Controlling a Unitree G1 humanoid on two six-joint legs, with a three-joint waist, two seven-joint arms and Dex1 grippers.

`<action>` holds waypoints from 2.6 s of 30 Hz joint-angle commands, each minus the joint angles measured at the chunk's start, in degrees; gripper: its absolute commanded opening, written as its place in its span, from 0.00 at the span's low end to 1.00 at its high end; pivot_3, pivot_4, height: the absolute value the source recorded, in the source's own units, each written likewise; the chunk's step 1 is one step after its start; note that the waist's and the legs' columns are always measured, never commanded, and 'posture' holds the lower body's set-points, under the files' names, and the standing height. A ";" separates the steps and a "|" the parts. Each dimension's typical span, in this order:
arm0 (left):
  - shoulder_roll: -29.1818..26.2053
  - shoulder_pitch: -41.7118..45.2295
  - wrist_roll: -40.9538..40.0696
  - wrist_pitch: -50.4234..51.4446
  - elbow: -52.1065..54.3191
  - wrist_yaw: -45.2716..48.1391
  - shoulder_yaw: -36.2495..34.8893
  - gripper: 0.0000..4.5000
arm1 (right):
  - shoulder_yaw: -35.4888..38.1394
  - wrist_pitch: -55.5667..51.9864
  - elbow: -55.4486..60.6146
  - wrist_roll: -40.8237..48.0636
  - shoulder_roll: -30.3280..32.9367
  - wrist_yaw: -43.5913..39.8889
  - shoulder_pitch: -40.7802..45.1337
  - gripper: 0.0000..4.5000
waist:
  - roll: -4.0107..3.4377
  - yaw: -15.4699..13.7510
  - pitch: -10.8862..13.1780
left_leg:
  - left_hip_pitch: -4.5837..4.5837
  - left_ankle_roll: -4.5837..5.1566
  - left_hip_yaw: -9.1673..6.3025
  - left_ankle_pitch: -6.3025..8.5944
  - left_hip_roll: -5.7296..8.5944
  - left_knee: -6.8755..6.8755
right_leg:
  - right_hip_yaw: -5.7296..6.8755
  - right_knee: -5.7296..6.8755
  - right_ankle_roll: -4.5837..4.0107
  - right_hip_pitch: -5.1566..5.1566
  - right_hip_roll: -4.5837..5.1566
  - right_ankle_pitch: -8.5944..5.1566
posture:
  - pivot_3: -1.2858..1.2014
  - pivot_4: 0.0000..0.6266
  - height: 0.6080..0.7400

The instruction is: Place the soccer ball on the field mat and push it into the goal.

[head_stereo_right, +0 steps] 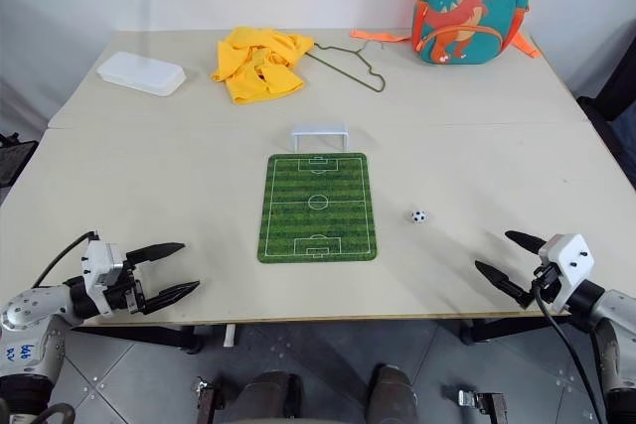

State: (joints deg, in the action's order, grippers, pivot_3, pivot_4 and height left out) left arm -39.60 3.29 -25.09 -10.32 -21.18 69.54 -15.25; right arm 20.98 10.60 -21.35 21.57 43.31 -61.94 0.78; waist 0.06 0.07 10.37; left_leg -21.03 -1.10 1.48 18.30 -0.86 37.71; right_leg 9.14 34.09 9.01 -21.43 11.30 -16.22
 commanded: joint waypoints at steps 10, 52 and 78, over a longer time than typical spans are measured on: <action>0.05 1.85 -1.07 3.75 3.05 -1.86 -0.16 1.00 | 0.48 -6.31 6.63 -0.50 2.19 1.64 -1.55 0.98 | 0.00 -0.06 0.00 | -0.01 0.00 0.00 0.00 0.00 0.00 | 0.00 0.01 0.00 0.00 0.00 0.00 | 0.52 0.24 1.00; 5.85 5.21 -13.56 -5.96 -1.28 20.27 -5.26 1.00 | -26.13 -20.49 -7.73 -14.01 -2.29 -2.25 34.07 0.98 | 0.05 1.49 -0.03 | -0.12 0.00 0.04 0.05 -0.06 0.34 | -0.03 0.14 -0.04 -0.06 -0.05 0.09 | 0.52 0.24 1.00; 2.86 5.19 -14.56 -2.04 -6.18 22.95 -4.36 1.00 | -32.11 -47.95 31.44 -7.75 -5.64 1.24 36.30 0.18 | -0.03 1.52 0.02 | -0.16 -0.05 0.02 0.12 -0.15 0.26 | -0.03 0.16 -0.05 -0.19 -0.13 0.09 | 0.52 0.24 1.00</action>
State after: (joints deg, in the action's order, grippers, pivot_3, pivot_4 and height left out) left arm -35.84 8.30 -38.91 -11.96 -27.64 86.06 -19.88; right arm -9.33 -33.97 5.74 12.81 38.23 -61.13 35.80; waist 0.03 1.59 10.39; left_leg -21.19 -1.16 1.50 18.42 -1.02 37.97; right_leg 9.11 34.25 8.96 -21.62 11.16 -16.13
